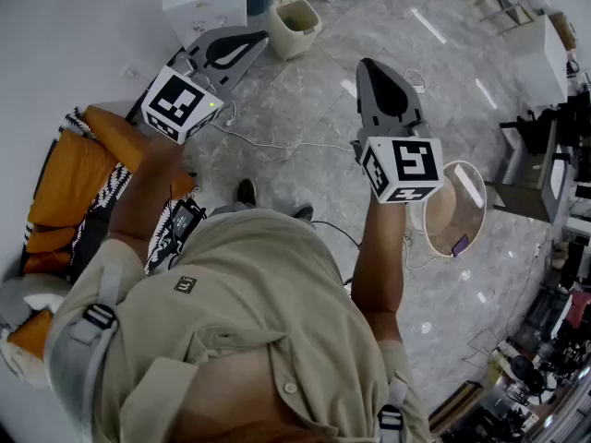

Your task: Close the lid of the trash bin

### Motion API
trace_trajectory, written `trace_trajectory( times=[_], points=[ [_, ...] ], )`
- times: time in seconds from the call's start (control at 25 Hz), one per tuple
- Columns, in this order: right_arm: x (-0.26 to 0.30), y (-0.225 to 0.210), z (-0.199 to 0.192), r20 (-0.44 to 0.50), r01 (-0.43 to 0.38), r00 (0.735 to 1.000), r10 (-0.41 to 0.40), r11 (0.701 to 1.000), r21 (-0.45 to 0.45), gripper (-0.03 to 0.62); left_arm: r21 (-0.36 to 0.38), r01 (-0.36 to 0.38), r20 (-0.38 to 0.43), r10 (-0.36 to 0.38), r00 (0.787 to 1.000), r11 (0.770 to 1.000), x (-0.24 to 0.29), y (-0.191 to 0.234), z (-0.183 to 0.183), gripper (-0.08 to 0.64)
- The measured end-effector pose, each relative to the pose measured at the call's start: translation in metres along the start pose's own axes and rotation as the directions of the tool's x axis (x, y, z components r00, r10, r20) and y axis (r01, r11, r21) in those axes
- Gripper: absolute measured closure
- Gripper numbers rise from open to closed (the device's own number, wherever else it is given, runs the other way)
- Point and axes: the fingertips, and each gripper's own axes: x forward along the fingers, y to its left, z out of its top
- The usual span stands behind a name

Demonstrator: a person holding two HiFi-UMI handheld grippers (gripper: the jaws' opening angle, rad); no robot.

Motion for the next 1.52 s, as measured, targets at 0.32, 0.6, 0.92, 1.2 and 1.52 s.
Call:
trace_trajectory(
  times=[0.32, 0.6, 0.92, 1.2, 1.52],
  points=[
    [0.012, 0.001, -0.005, -0.013, 0.017, 1.000, -0.017, 1.000, 0.000, 0.568, -0.009, 0.005, 0.003, -0.005, 1.000, 1.000, -0.004, 0.013, -0.009, 0.546],
    [0.027, 0.005, -0.005, -0.021, 0.012, 1.000, -0.012, 1.000, 0.004, 0.568, -0.025, 0.008, 0.006, -0.008, 1.000, 1.000, -0.005, 0.026, -0.015, 0.545],
    [0.049, 0.008, 0.001, 0.005, 0.020, 1.000, -0.021, 0.999, 0.032, 0.566, -0.049, 0.016, 0.023, -0.014, 1.000, 0.999, -0.005, 0.044, -0.025, 0.545],
    [0.067, 0.001, -0.005, -0.017, 0.024, 1.000, -0.024, 0.999, 0.035, 0.566, -0.069, 0.002, 0.022, 0.000, 1.000, 0.998, -0.001, 0.060, -0.036, 0.545],
    [0.098, -0.046, -0.010, -0.011, -0.018, 1.000, 0.018, 0.999, 0.051, 0.566, -0.096, -0.049, -0.028, 0.047, 0.999, 0.994, 0.032, 0.071, -0.051, 0.546]
  ],
)
